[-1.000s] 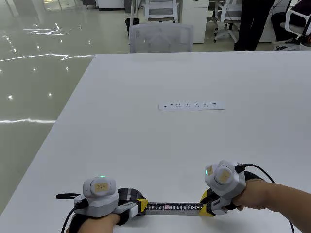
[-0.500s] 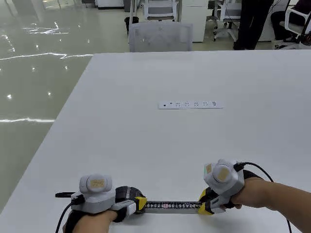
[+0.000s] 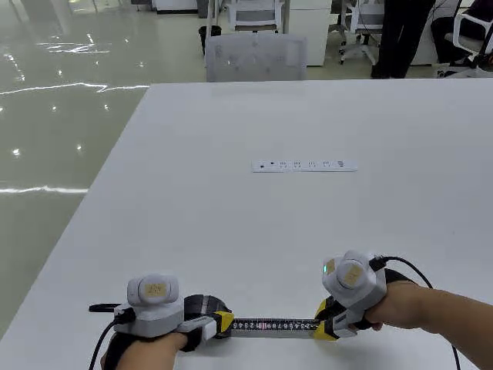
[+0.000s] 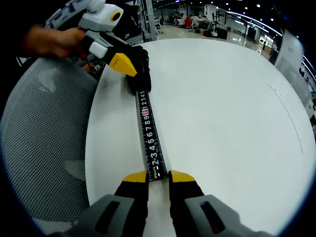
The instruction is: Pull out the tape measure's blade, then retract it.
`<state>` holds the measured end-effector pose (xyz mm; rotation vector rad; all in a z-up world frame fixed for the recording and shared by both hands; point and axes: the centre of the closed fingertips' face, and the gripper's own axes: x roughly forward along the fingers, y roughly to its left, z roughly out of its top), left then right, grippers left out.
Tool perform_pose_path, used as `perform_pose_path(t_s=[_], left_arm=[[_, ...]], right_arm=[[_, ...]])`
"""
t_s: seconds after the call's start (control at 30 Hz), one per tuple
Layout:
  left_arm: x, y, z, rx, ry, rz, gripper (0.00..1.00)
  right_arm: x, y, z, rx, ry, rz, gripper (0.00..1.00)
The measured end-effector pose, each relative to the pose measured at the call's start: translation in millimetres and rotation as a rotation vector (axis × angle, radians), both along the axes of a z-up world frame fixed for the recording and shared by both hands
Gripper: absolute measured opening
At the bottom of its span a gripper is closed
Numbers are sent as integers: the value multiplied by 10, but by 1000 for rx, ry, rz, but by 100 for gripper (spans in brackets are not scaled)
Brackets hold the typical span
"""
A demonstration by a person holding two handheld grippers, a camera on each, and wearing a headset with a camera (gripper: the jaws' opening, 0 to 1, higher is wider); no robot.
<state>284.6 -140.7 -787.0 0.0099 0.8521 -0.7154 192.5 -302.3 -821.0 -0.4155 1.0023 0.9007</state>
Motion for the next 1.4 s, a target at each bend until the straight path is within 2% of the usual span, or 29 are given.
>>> perform_pose_path(t_s=[0.27,0.7,0.77,0.9,1.03,1.07,1.1,1.17,1.2,1.23,1.3,1.4], left_arm=[[8,7,-6,0,-2,-7,56],[6,7,-8,-4,1,-6,56],[4,5,-9,0,4,-2,56],[-11,-7,-6,17,-15,24,58],[-13,12,-17,54,-27,90,59],[-1,21,-9,76,-47,92,61],[28,28,7,109,-86,84,62],[25,9,23,131,-108,80,62],[31,8,47,156,-135,76,62],[34,-2,58,161,-146,75,62],[20,-30,51,145,-130,85,59],[34,-25,38,158,-140,85,59]], right_arm=[[42,105,-3,-3,-13,22,14],[111,195,-6,13,-11,11,14],[121,196,-10,2,-11,16,14],[129,195,-10,2,-13,5,14],[131,199,-4,16,-14,-8,14],[132,198,-6,18,-14,-10,14],[132,195,-12,19,-14,-11,14],[133,194,-10,17,-16,-7,14],[133,196,-7,17,-17,-6,14],[133,196,-6,17,-16,-7,14],[135,195,-7,21,-16,-12,14],[140,189,-18,26,-18,-20,14]])
